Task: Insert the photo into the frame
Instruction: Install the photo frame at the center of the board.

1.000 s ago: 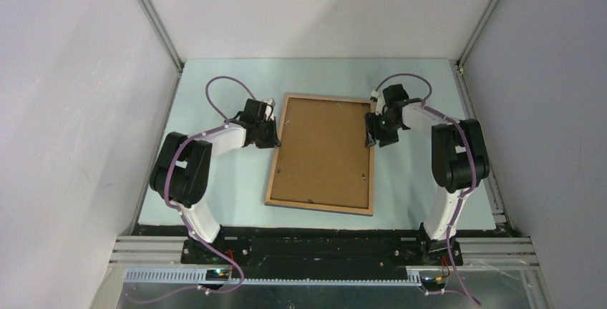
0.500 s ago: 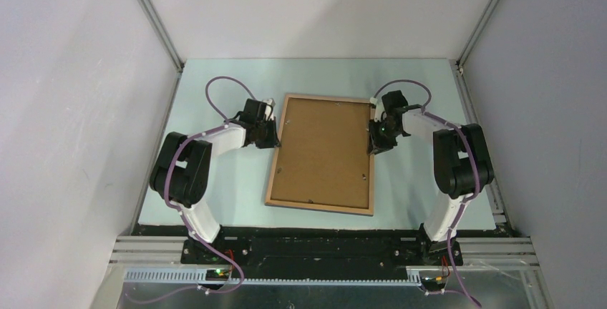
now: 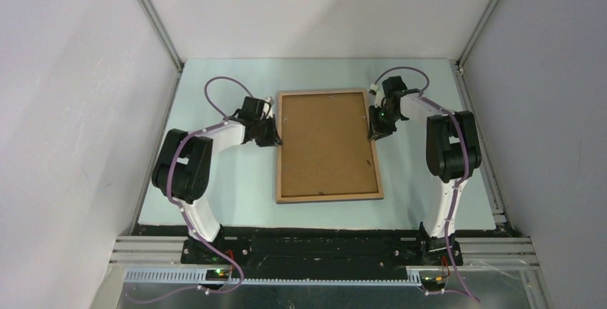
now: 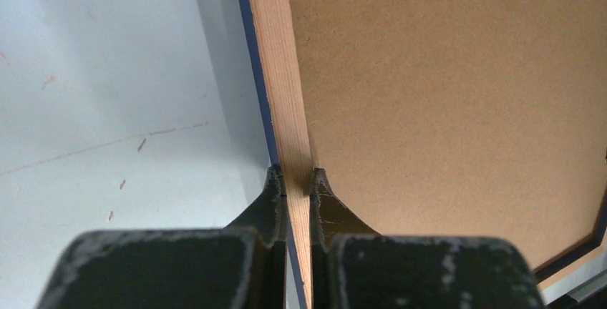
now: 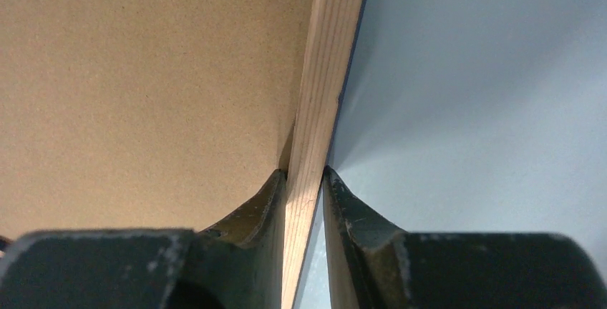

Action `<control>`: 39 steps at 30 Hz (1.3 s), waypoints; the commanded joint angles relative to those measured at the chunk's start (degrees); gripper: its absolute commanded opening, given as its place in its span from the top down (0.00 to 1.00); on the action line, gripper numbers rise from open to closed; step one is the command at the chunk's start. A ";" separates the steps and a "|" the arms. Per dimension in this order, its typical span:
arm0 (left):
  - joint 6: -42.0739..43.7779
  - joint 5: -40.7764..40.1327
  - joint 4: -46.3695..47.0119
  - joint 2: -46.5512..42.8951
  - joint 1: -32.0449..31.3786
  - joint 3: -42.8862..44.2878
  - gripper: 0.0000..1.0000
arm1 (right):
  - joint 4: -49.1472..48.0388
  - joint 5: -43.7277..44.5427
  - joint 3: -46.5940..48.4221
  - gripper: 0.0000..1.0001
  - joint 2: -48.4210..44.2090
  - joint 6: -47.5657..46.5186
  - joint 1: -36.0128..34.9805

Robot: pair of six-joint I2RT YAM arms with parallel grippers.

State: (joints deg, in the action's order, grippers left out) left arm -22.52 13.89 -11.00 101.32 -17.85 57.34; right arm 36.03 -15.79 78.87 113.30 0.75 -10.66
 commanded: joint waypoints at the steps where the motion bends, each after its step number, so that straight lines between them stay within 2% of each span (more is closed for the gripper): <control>1: 2.89 6.34 0.58 1.57 -0.10 3.20 1.00 | -2.94 -1.13 8.76 0.95 3.31 -2.30 0.66; 4: 3.05 5.98 0.56 2.80 0.68 4.82 1.00 | -2.37 -1.06 12.34 0.92 4.88 -3.34 0.79; 6: 2.53 5.53 0.62 3.23 1.05 5.29 1.00 | -2.37 -1.04 13.41 0.83 5.49 -4.02 1.06; 7: 2.29 5.27 0.59 3.30 1.14 5.27 1.00 | -2.44 -1.20 13.54 0.73 5.42 -4.23 1.25; 9: 1.41 4.68 0.74 3.43 1.21 5.10 1.00 | -2.61 -1.78 13.46 0.61 4.72 -4.28 1.70; 12: -0.78 4.01 1.53 3.21 1.21 4.45 1.00 | -3.07 -2.38 12.15 0.48 2.60 -4.27 2.38; 15: -2.83 3.30 2.72 2.85 1.23 3.14 1.00 | -3.51 -2.74 10.49 0.30 0.15 -4.20 3.61; 17: -3.98 3.01 3.59 2.55 1.23 2.16 1.00 | -3.50 -3.52 8.45 0.26 -1.96 -4.50 4.07; 29: -6.52 2.03 5.00 1.16 1.15 0.18 1.00 | -2.23 -5.00 -13.58 0.23 -17.53 -7.03 0.57; 39: -6.09 1.83 5.14 0.46 1.14 -0.25 1.00 | -3.39 -0.87 -18.38 0.22 -17.80 -7.64 -5.30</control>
State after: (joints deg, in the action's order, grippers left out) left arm -27.07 14.15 -6.39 103.59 -16.36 58.28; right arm 34.06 -19.07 60.55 96.53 -5.65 -14.48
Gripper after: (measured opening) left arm 0.071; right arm 0.776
